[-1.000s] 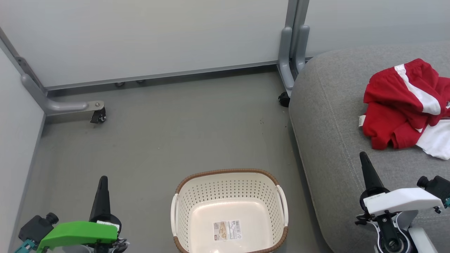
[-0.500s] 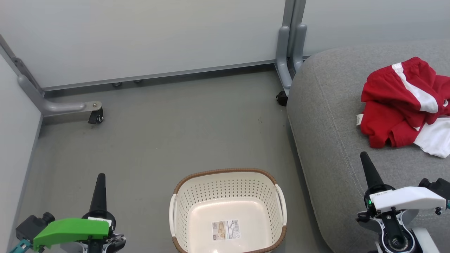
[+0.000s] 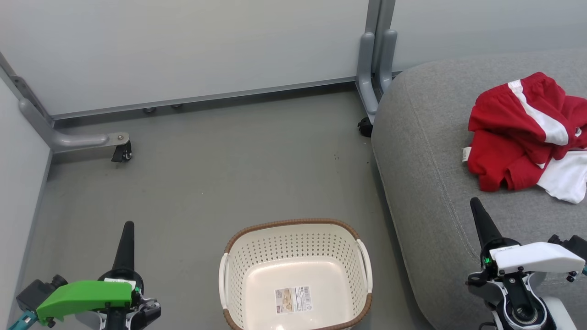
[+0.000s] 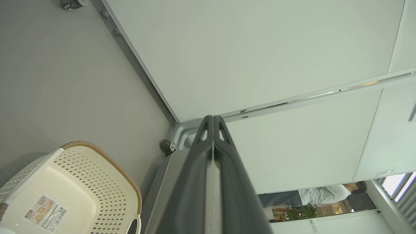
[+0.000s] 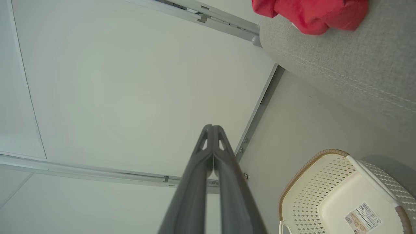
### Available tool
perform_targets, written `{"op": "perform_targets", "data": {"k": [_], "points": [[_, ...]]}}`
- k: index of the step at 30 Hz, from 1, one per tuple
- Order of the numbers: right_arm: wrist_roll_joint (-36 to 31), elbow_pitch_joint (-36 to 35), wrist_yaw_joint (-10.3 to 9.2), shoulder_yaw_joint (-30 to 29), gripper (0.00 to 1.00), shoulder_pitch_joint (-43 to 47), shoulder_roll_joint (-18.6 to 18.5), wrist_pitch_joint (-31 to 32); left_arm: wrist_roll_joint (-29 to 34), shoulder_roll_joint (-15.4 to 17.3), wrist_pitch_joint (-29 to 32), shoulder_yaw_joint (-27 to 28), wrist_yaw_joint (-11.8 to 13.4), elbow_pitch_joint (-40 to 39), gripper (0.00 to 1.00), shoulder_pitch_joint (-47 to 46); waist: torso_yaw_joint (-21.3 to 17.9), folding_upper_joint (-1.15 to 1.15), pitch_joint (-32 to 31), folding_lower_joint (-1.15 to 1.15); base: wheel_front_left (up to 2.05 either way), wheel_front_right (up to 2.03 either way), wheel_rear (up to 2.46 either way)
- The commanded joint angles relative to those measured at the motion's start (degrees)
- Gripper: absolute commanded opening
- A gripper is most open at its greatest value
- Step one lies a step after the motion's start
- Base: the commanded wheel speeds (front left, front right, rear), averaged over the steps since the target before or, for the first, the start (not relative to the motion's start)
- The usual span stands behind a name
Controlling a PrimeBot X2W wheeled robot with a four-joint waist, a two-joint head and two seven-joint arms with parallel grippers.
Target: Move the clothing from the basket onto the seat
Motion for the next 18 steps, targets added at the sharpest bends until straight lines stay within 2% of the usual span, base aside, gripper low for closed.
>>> {"op": "perform_targets", "data": {"k": [1, 18], "points": [[1.3, -0.1, 0.04, -0.4, 0.0, -1.2, -0.1, 0.4, -1.3, 0.4, 0.4, 0.4, -0.2, -0.2, 0.0, -1.5, 0.0, 0.0, 0.0, 0.0, 0.0, 0.0, 0.0], [8.4, 0.7, 0.03, -1.7, 0.0, -1.6, 0.6, 2.5, -8.0, 0.2, 2.6, 1.5, -0.2, 0.3, 0.0, -2.4, -0.6, 0.0, 0.2, 0.0, 0.0, 0.0, 0.0]]}}
